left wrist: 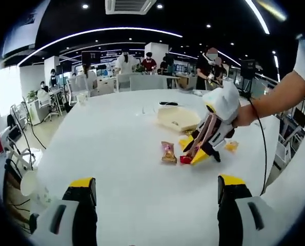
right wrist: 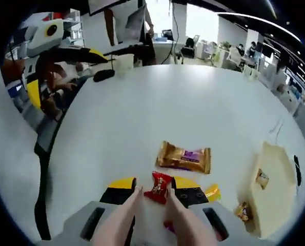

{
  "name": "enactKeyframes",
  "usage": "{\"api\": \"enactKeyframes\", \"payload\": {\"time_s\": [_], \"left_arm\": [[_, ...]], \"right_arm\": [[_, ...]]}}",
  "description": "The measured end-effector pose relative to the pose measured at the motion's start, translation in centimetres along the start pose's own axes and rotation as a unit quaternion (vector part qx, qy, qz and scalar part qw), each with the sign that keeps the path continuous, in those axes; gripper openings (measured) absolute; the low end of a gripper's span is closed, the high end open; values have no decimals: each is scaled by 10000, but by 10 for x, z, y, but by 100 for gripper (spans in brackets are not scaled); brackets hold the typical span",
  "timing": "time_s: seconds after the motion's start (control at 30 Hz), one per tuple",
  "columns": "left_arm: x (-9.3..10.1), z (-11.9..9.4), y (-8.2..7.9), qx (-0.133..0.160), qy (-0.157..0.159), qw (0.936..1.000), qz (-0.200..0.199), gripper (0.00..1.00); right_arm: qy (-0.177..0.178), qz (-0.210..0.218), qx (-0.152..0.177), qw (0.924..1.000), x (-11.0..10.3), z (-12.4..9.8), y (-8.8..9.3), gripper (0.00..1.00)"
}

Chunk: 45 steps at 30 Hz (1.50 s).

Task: Place the target food into the container with the food tongs after gripping and lifting it, then release it inside without dropping or visibly crushing the food.

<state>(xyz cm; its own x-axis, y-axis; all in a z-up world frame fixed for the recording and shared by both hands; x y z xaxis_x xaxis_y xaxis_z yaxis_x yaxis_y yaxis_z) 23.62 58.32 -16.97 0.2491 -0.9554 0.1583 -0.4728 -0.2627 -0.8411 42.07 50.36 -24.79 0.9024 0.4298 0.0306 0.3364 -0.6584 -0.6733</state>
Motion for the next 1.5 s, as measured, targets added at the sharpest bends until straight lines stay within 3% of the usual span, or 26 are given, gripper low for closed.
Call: {"api": "enactKeyframes", "payload": {"time_s": [0.07,0.2,0.43,0.6,0.93,1.27,1.5], "left_arm": [[-1,0,1,-14,8,10000,6,99],[-3,0,2,-40,35,10000,33,99],[-6,0,-3,6,65,10000,53,99],[-7,-1,-2,9,34,10000,33,99],[-7,-5,3,-9,-29,10000,-4,99],[2,2,-3,27,104,9999,97,99],[9,10,-11,48,280,9993,233,99]], "right_arm": [[144,329,36,9993,1,1,1,26],[420,399,99,9983,5,4,3,26],[530,298,146,9980,5,9,2,25],[666,356,65,9971,9,9,5,16],[610,990,98,9932,6,7,5,16],[754,1336,304,9877,3,-12,8,17],[977,1807,627,9767,1,-37,12,17]]}}
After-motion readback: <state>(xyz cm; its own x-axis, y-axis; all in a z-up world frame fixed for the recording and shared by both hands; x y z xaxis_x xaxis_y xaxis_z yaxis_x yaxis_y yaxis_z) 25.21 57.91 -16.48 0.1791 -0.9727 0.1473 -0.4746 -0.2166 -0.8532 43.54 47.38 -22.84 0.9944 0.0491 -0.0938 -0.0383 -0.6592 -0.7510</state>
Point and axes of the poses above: the point that each gripper's makers call its tool centre point, and the gripper's own axes: z roughly forward along the fingers, x roughly to its right, y roughly out of its underside, the point moved 5 cm from there along -z, roughly backward along the fingers, and after that the axes turned 7 degrees about -z, right-handed, at the moved point
